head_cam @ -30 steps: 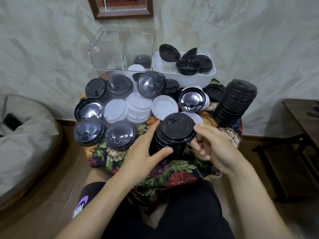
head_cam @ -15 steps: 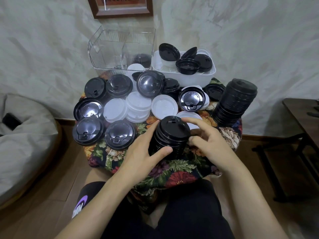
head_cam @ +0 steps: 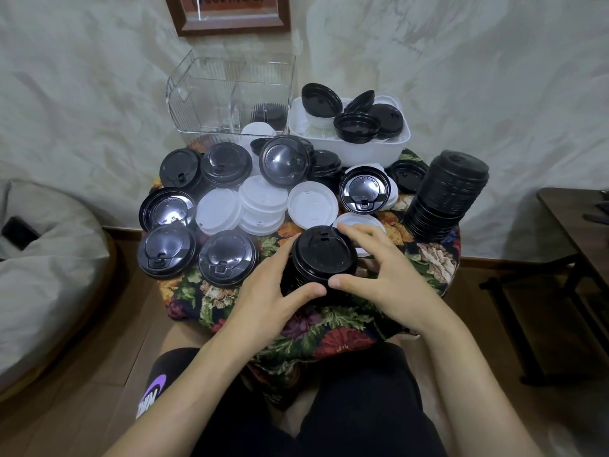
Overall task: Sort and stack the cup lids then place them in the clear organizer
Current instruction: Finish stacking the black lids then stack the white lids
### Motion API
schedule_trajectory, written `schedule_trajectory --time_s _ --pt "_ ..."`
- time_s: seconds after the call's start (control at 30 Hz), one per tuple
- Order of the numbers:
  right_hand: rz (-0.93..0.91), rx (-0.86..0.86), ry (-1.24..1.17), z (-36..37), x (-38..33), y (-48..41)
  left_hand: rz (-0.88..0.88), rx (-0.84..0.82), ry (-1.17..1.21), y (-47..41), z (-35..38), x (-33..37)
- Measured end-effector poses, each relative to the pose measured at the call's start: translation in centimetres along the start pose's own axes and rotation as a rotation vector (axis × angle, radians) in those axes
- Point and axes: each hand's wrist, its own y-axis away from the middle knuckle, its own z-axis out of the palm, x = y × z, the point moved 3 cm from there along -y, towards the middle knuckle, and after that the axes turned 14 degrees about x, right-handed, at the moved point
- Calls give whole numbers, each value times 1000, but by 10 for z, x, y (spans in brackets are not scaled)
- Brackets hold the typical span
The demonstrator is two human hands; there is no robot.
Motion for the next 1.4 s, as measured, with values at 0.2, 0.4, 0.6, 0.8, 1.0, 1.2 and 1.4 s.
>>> schedule_trajectory --time_s 0.2,0.4,0.6,0.8,1.0,1.2,1.4 --pt "-6 -5 19 0 0 1 -6 -5 8 0 0 -3" --pt "12 -15 1 2 3 0 -33 -30 -38 0 3 -12" --pt "-5 -61 149 0 -1 -4 -40 -35 -55 0 5 -13" --pt "5 -43 200 0 -5 -6 -21 -5 -64 -2 5 -13" --pt "18 10 219 3 -2 -4 -37 -23 -79 1 6 -15" --pt "49 9 214 5 -1 -5 -34 -47 -106 1 4 -15" --pt "40 1 246 4 -5 -4 -4 -50 -161 2 4 -17"
